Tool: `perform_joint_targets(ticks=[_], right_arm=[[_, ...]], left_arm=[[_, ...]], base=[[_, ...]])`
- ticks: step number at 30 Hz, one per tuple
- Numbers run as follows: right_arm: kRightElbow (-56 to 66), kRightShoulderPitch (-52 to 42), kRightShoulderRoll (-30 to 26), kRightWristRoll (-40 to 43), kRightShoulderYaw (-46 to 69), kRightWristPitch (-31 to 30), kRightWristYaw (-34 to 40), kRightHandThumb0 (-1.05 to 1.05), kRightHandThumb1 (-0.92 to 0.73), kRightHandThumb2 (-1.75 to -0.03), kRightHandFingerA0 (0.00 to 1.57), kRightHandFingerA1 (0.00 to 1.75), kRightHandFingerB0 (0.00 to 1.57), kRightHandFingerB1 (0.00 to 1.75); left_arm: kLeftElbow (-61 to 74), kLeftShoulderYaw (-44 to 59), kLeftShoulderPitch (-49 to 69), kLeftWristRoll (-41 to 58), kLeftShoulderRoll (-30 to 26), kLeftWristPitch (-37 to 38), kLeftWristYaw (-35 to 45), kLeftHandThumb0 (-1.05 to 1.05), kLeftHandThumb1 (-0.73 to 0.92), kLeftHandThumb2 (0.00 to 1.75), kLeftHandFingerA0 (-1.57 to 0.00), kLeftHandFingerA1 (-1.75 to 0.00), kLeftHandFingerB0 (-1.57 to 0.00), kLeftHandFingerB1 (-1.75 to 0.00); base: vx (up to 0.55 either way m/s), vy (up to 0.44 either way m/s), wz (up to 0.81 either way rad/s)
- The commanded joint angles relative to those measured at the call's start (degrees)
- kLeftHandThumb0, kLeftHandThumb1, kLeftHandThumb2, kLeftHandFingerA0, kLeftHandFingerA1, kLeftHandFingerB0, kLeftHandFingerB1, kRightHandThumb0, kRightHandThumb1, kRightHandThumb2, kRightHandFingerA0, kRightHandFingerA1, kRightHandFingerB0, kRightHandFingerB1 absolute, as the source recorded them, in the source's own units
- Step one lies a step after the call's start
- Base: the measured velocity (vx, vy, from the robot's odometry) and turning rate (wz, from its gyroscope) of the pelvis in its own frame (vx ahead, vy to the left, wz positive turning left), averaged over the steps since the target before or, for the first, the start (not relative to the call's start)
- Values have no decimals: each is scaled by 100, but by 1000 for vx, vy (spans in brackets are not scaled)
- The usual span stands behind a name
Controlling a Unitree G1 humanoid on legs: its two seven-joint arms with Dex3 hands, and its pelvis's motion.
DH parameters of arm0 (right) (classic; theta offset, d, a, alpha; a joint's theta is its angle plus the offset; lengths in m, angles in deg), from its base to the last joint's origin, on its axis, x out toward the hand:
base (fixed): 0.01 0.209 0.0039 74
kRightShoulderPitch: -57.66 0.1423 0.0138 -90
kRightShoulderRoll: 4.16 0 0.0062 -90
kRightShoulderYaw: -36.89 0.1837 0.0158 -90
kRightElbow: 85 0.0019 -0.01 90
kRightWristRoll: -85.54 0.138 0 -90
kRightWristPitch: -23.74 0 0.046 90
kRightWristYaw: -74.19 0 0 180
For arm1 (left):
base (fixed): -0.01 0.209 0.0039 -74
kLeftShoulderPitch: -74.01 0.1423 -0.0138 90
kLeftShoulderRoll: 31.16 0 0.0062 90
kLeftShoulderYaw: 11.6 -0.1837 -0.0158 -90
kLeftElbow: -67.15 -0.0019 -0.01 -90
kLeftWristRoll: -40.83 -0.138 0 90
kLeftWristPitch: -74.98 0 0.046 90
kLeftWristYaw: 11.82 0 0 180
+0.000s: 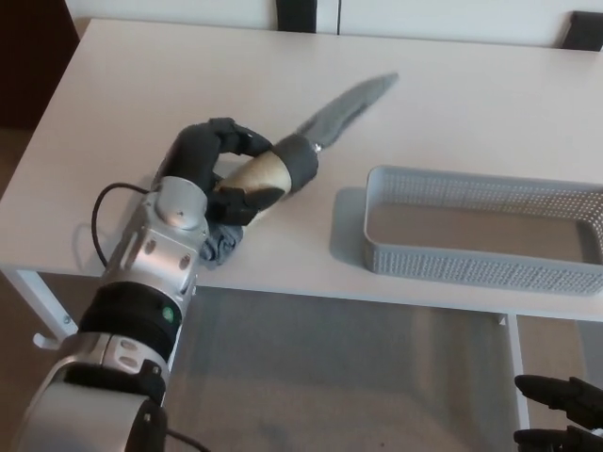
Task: The robot walks towards a desk on which a shovel is kept on the left hand side and a container is kept on the right hand side. The robot picks up the shovel using its left hand and places it in the container.
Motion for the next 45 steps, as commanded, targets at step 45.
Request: perform_joint_targets(ticks=[45], right_arm=[[-103,200,-256,-91,-128,0,-147,-47,-52,-79,54,54,39,48]], left_arm=[[2560,-2934,-175,113,-1657,-91,2187,-25,76,64,-92,-141,-71,-82]], base=[[0,0,0]])
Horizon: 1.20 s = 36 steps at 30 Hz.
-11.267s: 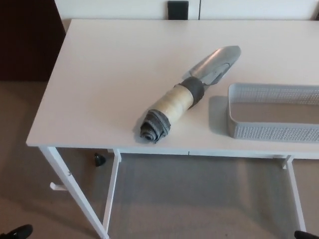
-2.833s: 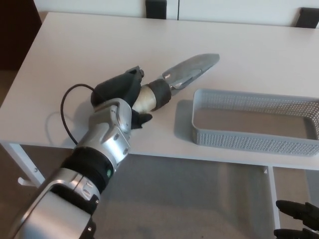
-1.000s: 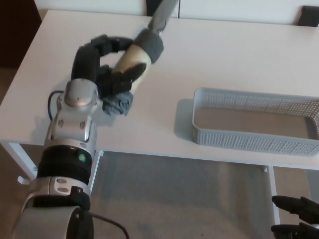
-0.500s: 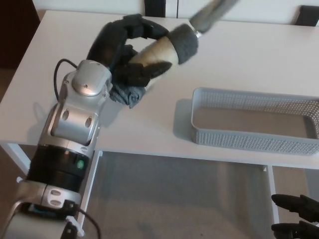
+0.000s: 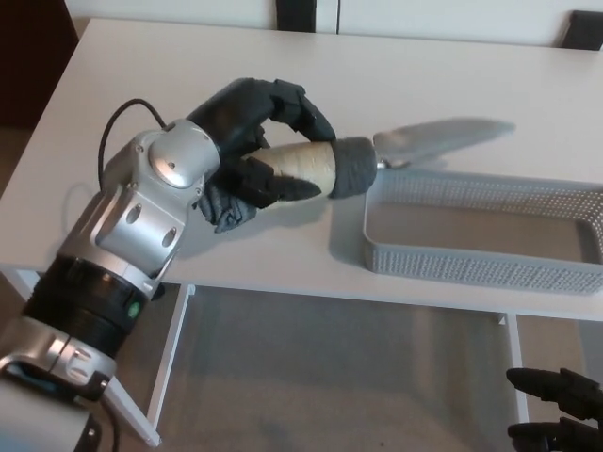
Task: The robot walks towards a desk on which a shovel is kept on the left hand side and a container is kept on the right hand side. The robot picks up the shovel using its left hand and places it in the container.
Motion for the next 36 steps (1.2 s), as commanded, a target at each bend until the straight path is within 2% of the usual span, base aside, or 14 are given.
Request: perform_joint_targets(ticks=[1,3,4,5,6,12,21,22,24,27,28,31,33,36], right_arm=[[-58,-15,-103,-53,2,115,-39,-47,-52,-79,55,54,38,48],[-27,-15,-98,-51,1,89,-30,-47,-51,-78,55,54,38,48],[-6,-20,-84,-34,6,58,-25,-47,-51,-78,55,54,39,48],[-17,-19,-89,-34,5,72,-34,-47,-51,-78,54,54,39,48],[-28,-18,-106,-54,-1,86,-40,-47,-52,-79,54,54,38,48],[-29,4,-112,-52,-3,86,-41,-46,-52,-79,55,54,38,48],[-76,23,-113,-78,-7,95,-19,-47,-52,-79,55,54,38,48],[-77,23,-114,-86,-10,107,-14,-39,-62,-58,63,43,45,37],[-102,30,-95,-90,-18,132,-3,-40,-62,-58,63,43,45,37],[-5,3,-109,-103,-26,72,2,-39,-63,-58,64,43,44,37],[-19,7,-115,-104,-27,90,-6,-40,-63,-58,64,44,44,37],[-66,30,-116,-105,-37,92,-18,-41,-62,-58,64,44,44,37],[-47,5,-123,-135,-45,120,2,-40,-63,-58,64,43,45,37],[-25,-16,-116,-129,-38,135,16,-38,-63,-58,64,44,45,38]], left_arm=[[32,-381,-172,-522,-255,639,102,-24,77,65,-90,-141,-69,-87],[48,-558,-262,-689,-315,671,128,-21,80,67,-76,-160,-57,-136],[67,-583,-262,-689,-332,707,112,-17,81,64,-75,-164,-57,-142],[102,-633,-258,-754,-354,730,76,-27,65,90,-101,-136,-67,-115],[155,-697,-253,-841,-380,741,21,-15,80,62,-67,-166,-56,-141],[128,-750,-321,-1003,-429,879,-44,-9,87,60,-73,-175,-51,-155],[3,-684,-318,-1134,-425,1234,-217,-18,85,57,-71,-173,-47,-148],[-2,-692,-326,-1158,-427,1250,-217,-14,82,61,-62,-169,-49,-142],[-15,-712,-357,-1224,-423,1220,-203,-16,84,59,-69,-169,-49,-144],[-102,-802,-392,-1441,-426,1396,-436,-20,77,57,-60,-163,-55,-116],[-113,-819,-392,-1484,-433,1427,-470,-21,81,54,-58,-169,-51,-134],[-108,-807,-356,-1540,-430,1463,-524,-20,82,63,-67,-164,-57,-136],[-109,-819,-338,-1580,-439,1521,-555,-17,81,65,-69,-159,-66,-100],[-210,-854,-315,-1682,-554,2084,-817,-13,81,66,-72,-155,-73,-92]], base=[[0,0,0],[0,0,0],[0,0,0],[0,0,0],[0,0,0],[0,0,0],[0,0,0],[0,0,0],[0,0,0],[0,0,0],[0,0,0],[0,0,0],[0,0,0],[0,0,0]])
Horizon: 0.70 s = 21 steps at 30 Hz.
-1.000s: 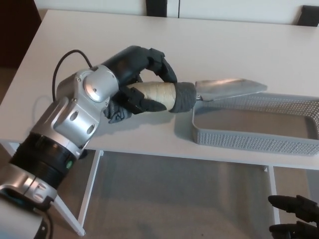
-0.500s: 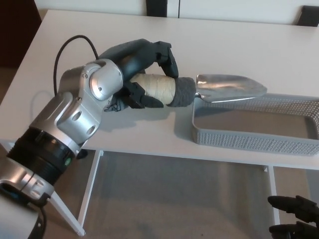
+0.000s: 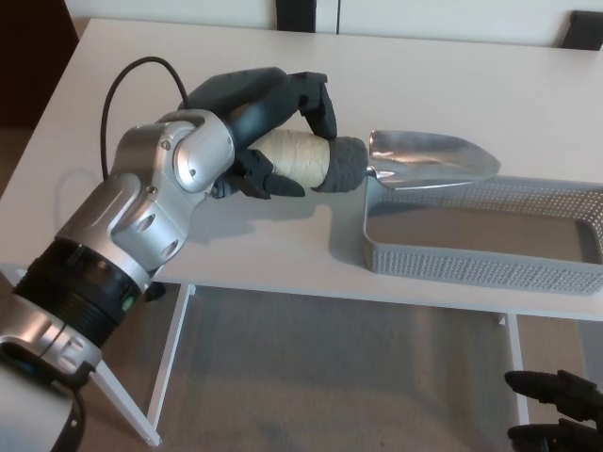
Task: The robot walks towards a desk on which a shovel is kept on the left hand side and a container is kept on the right hand side. The robot picks up the shovel using its left hand and places it in the container.
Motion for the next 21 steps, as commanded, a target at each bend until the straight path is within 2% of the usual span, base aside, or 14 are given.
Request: perform_joint_targets(ticks=[1,3,4,5,6,7,9,12,13,14,16,18,20,21], right_arm=[[7,-38,-90,-76,11,130,14,-39,-63,-58,64,44,45,37],[-36,-30,-110,-100,2,178,11,-40,-63,-58,64,43,45,37],[-58,-19,-103,-96,0,179,12,-40,-63,-58,64,43,45,37],[-59,-19,-92,-89,4,175,21,-40,-63,-58,64,43,45,37],[-120,14,-94,-75,1,208,-3,-42,-63,-59,64,44,44,37],[-133,24,-88,-77,-2,213,3,-42,-62,-58,64,44,44,37],[-115,31,-69,-62,-2,157,11,-41,-62,-58,64,44,45,37],[-97,19,-80,-74,-7,140,12,-41,-63,-58,63,44,45,37],[-97,8,-97,-106,-18,193,18,-41,-63,-58,64,44,45,37],[-97,7,-99,-110,-20,199,19,-41,-63,-58,64,44,45,37],[-131,14,-105,-124,-19,235,32,-41,-62,-58,64,44,45,38],[-92,-1,-83,-110,-22,201,43,-40,-63,-58,65,44,45,37],[-94,-7,-69,-99,-27,241,45,-40,-63,-58,66,44,46,38],[-75,-17,-73,-117,-40,225,58,-41,-63,-59,65,44,45,37]], left_arm=[[-154,-58,1,-386,-172,943,-511,-13,80,63,-77,-143,-81,-70],[-211,-138,-52,-513,-209,1015,-559,-15,78,63,-80,-112,-81,-52],[-268,-181,-88,-575,-225,1088,-603,-15,78,63,-80,-112,-81,-52],[-304,-194,-93,-583,-249,1237,-670,-15,77,63,-80,-121,-82,-52],[-325,-202,-78,-606,-293,1519,-853,-17,78,63,-76,-152,-77,-77],[-331,-212,-67,-654,-279,1523,-963,-21,76,65,-79,-141,-79,-63],[-351,-161,-47,-595,-237,1573,-1033,-21,74,66,-80,-150,-81,-62],[-333,-44,35,-500,-193,1850,-1314,-25,71,61,-88,-151,-82,-56],[-292,-23,72,-526,-202,2003,-1510,-28,72,65,-84,-164,-82,-63],[-295,-22,74,-530,-204,2027,-1537,-28,72,65,-84,-164,-82,-63],[-334,-97,51,-685,-237,2186,-1790,-24,77,64,-82,-170,-76,-85],[-366,-129,24,-744,-254,2267,-1876,-24,79,63,-82,-172,-72,-92],[-351,-115,50,-748,-250,2345,-1958,-24,76,64,-83,-166,-79,-63],[-364,-116,58,-765,-257,2424,-2013,-23,76,66,-86,-165,-79,-61]], base=[[0,0,0],[0,0,0],[0,0,0],[0,0,0],[0,0,0],[0,0,0],[0,0,0],[0,0,0],[0,0,0],[0,0,0],[0,0,0],[0,0,0],[0,0,0],[0,0,0]])
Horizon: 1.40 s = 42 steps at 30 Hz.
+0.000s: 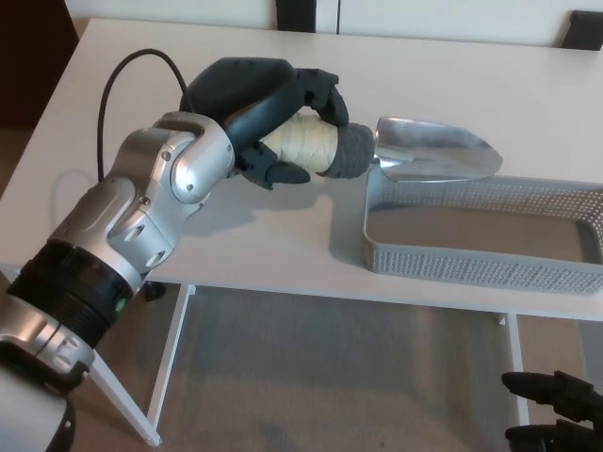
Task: The robot walks towards a desk on which a shovel is kept on the left hand side and a container is kept on the right hand side. The robot picks up the shovel using its left hand and places it in the container.
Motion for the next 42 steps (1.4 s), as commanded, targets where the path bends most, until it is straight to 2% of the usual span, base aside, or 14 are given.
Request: perform_joint_targets(ticks=[1,8,9,12,14,17,19,20,21,27,31,33,38,42], right_arm=[[-71,-23,-85,-119,1,226,49,-42,-62,-58,64,44,45,37],[-128,9,-108,-144,-18,187,46,-47,-53,-80,56,54,39,48],[-128,12,-123,-173,-31,183,50,-47,-54,-80,56,54,39,48],[-158,21,-94,-142,-22,238,46,-41,-62,-59,65,44,45,37],[-207,29,-110,-197,-47,280,60,-41,-63,-59,65,43,45,37],[-198,58,-110,-214,-58,222,64,-42,-64,-59,66,44,46,37],[-177,61,-108,-228,-66,212,66,-42,-64,-59,66,44,46,38],[-165,54,-102,-229,-62,203,70,-42,-64,-59,67,44,46,38],[-154,51,-106,-232,-60,202,70,-42,-64,-59,67,44,46,37],[-177,74,-111,-244,-67,278,35,-42,-64,-59,66,44,46,38],[-109,27,-111,-239,-57,253,11,-42,-64,-59,65,43,46,38],[-92,21,-121,-276,-63,240,19,-41,-65,-60,65,43,46,37],[-83,-5,-114,-264,-56,288,2,-40,-63,-59,64,43,46,38],[-74,52,-95,-237,-67,214,-21,-46,-54,-81,55,55,40,49]], left_arm=[[-106,-25,54,-484,-168,1446,-1109,-22,78,66,-87,-168,-78,-59],[-235,-34,32,-549,-161,1638,-1299,-21,76,67,-94,-170,-70,-82],[-252,-23,34,-554,-155,1655,-1349,-27,61,97,-114,-135,-80,-87],[-290,9,49,-600,-139,1703,-1528,-24,80,63,-84,-175,-77,-88],[-285,19,80,-644,-147,1717,-1585,-32,58,94,-114,-137,-78,-89],[-342,32,73,-696,-158,1847,-1714,-25,79,63,-82,-175,-72,-104],[-403,35,68,-728,-150,1974,-1836,-30,61,96,-113,-136,-73,-97],[-453,32,61,-723,-148,2060,-1856,-22,76,63,-83,-175,-70,-112],[-485,36,51,-707,-144,2116,-1846,-33,50,87,-116,-138,-79,-87],[-660,38,45,-780,-141,2441,-2041,-26,72,61,-86,-175,-79,-93],[-734,10,44,-920,-171,2732,-2357,-33,58,94,-116,-137,-74,-94],[-704,19,75,-983,-158,2820,-2533,-24,75,62,-85,-175,-76,-99],[-578,-41,110,-1202,-193,2871,-2624,-32,55,91,-116,-137,-83,-82],[-682,-135,91,-1415,-176,2937,-2850,-20,78,64,-83,-175,-66,-126]], base=[[0,0,0],[0,0,0],[0,0,0],[0,0,0],[0,0,0],[0,0,0],[0,0,0],[0,0,0],[0,0,0],[0,0,0],[0,0,0],[0,0,0],[0,0,0],[0,0,0]])
